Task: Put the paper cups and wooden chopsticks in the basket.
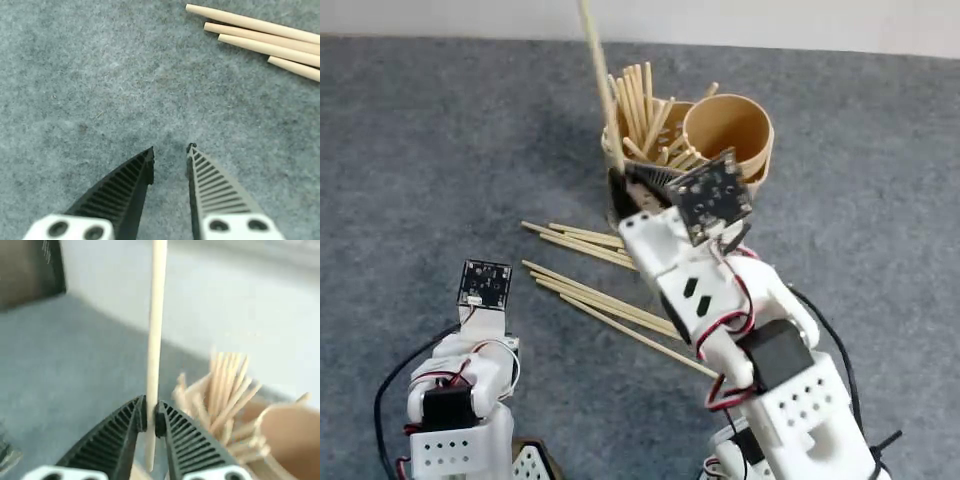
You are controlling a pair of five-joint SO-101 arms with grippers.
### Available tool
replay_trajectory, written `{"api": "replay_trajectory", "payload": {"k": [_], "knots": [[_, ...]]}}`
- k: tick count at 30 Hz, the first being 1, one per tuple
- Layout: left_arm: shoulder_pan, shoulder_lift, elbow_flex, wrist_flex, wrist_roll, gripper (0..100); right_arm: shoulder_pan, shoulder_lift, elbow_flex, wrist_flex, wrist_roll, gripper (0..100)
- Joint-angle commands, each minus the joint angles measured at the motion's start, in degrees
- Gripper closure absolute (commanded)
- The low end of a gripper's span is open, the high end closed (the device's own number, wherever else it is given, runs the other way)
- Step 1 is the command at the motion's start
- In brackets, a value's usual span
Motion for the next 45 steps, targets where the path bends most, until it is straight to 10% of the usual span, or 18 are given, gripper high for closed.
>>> {"api": "replay_trajectory", "payload": {"k": [1, 13, 35, 45], "knots": [[-0.3, 0.1, 1.2, 0.4, 0.4, 88, 4.4, 2.9, 1.6, -15.4, 1.3, 99.2], [-0.3, 0.1, 1.2, 0.4, 0.4, 88, 11.8, 22.3, 2.7, -38.2, 1.3, 99.2], [-0.3, 0.1, 1.2, 0.4, 0.4, 88, 11.9, 23.3, 3.0, -39.1, 1.3, 87.8], [-0.3, 0.1, 1.2, 0.4, 0.4, 88, 9.2, 3.4, -5.5, -3.4, 1.1, 87.8]]}}
